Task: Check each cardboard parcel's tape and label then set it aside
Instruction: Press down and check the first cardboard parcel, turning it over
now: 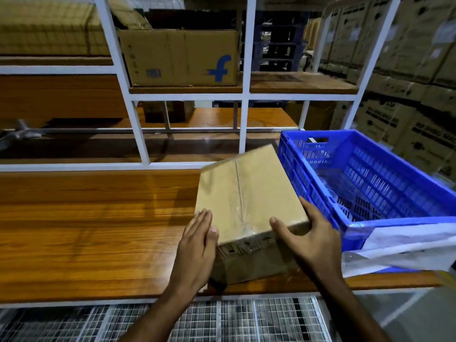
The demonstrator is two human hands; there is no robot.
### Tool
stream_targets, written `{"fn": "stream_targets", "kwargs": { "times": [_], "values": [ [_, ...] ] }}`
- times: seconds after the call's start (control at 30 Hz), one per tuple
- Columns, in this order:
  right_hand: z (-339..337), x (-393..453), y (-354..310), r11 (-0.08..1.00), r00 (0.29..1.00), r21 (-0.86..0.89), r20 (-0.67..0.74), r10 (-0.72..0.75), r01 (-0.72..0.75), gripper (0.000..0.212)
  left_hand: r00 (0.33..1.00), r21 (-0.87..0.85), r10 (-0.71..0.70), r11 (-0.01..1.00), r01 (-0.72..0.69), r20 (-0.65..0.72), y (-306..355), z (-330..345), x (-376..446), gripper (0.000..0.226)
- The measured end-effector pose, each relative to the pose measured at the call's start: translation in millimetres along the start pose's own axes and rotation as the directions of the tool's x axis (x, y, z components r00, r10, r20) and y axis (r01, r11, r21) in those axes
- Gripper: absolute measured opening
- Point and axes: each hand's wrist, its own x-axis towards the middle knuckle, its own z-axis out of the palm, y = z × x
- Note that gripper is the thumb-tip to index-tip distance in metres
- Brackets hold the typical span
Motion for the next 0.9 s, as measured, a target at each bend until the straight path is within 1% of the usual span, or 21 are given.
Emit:
{"fn": "stream_targets", "kwargs": {
  "times": [0.07,0.1,0.13,0.17,0.2,0.27,0.33,0.37,0.4,0.47,0.5,0.53,0.57,0.6,0.63,0.67,0.7,0.73,0.77,0.83,0.9],
  "values": [
    [-4.4,7.7,-22.0,0.982,0.982,-0.041,0.006,-0.187,0.187,0.079,0.993,-0.063,-0.055,0.996,0.062,0.108,2.6,6.8,-3.0,0.059],
    [-2.3,9.6,-31.8,0.955,0.957,-0.073,0.052,-0.285,0.288,0.080,0.982,-0.113,-0.072,0.989,0.093,0.177,5.9,10.3,-3.1,0.061],
    [3.0,9.4,-40.2,0.918,0.924,-0.125,0.120,-0.362,0.376,0.079,0.971,-0.191,-0.076,0.974,0.121,0.228,11.2,13.1,-0.8,0.059],
    [10.2,7.4,-47.1,0.878,0.893,-0.187,0.185,-0.410,0.441,0.076,0.964,-0.284,-0.079,0.947,0.152,0.254,18.1,14.8,4.3,0.055],
    [19.0,4.7,-50.3,0.841,0.872,-0.242,0.218,-0.438,0.483,0.069,0.960,-0.391,-0.073,0.903,0.179,0.269,24.0,15.7,11.2,0.047],
    [33.4,1.9,-49.9,0.797,0.855,-0.314,0.233,-0.463,0.516,0.055,0.955,-0.552,-0.071,0.803,0.225,0.287,35.5,12.6,27.2,0.041],
    [40.1,2.3,-49.4,0.772,0.849,-0.353,0.247,-0.467,0.528,0.048,0.955,-0.626,-0.046,0.746,0.229,0.294,43.7,8.2,38.5,0.040],
    [40.4,1.9,-49.7,0.756,0.840,-0.367,0.262,-0.475,0.542,0.049,0.954,-0.647,-0.041,0.726,0.233,0.297,47.3,6.9,40.8,0.038],
    [37.7,2.5,-52.5,0.748,0.828,-0.357,0.286,-0.482,0.559,0.053,0.955,-0.660,-0.047,0.713,0.236,0.291,49.5,6.0,43.9,0.035],
    [23.5,11.0,-60.4,0.794,0.821,-0.265,0.352,-0.449,0.547,0.053,0.968,-0.668,-0.058,0.713,0.212,0.246,52.9,3.9,52.2,0.035],
    [14.6,20.3,-62.6,0.829,0.827,-0.210,0.372,-0.422,0.518,0.048,0.971,-0.652,-0.073,0.730,0.207,0.227,56.9,2.1,59.0,0.036],
    [6.1,32.5,-64.4,0.852,0.834,-0.174,0.372,-0.408,0.494,0.044,0.973,-0.609,-0.093,0.766,0.205,0.212,61.4,-0.9,68.0,0.036],
    [-0.1,49.5,-65.1,0.862,0.845,-0.174,0.361,-0.394,0.476,0.041,0.973,-0.554,-0.099,0.808,0.200,0.208,68.1,-3.4,78.8,0.038],
    [-1.7,70.6,-64.1,0.865,0.857,-0.207,0.360,-0.368,0.458,0.040,0.972,-0.460,-0.096,0.868,0.187,0.213,75.7,-5.2,91.7,0.041],
    [1.6,93.9,-63.1,0.860,0.865,-0.256,0.376,-0.333,0.442,0.039,0.974,-0.287,-0.075,0.948,0.136,0.212,82.0,-5.7,107.7,0.045],
    [9.3,118.2,-62.0,0.845,0.865,-0.314,0.411,-0.289,0.432,0.038,0.977,-0.044,-0.035,0.998,0.045,0.211,86.9,-3.6,126.9,0.046],
    [20.8,141.2,-60.3,0.821,0.853,-0.366,0.458,-0.251,0.439,0.038,0.975,0.179,0.004,0.983,-0.045,0.220,90.2,-0.1,146.3,0.045],
    [33.1,162.8,-57.9,0.793,0.833,-0.401,0.505,-0.226,0.458,0.039,0.970,0.310,0.044,0.943,-0.119,0.239,93.1,5.8,166.5,0.042],
    [44.4,181.5,-55.4,0.767,0.812,-0.425,0.547,-0.205,0.480,0.040,0.960,0.362,0.059,0.918,-0.159,0.272,97.4,11.9,184.8,0.038],
    [61.2,208.4,-50.9,0.721,0.772,-0.454,0.610,-0.177,0.524,0.043,0.940,0.389,0.044,0.903,-0.182,0.338,101.1,26.5,214.0,0.032],
    [72.5,224.1,-46.3,0.696,0.727,-0.442,0.666,-0.167,0.565,0.048,0.928,0.420,0.066,0.878,-0.228,0.367,100.6,38.5,232.8,0.034]
  ]
}}
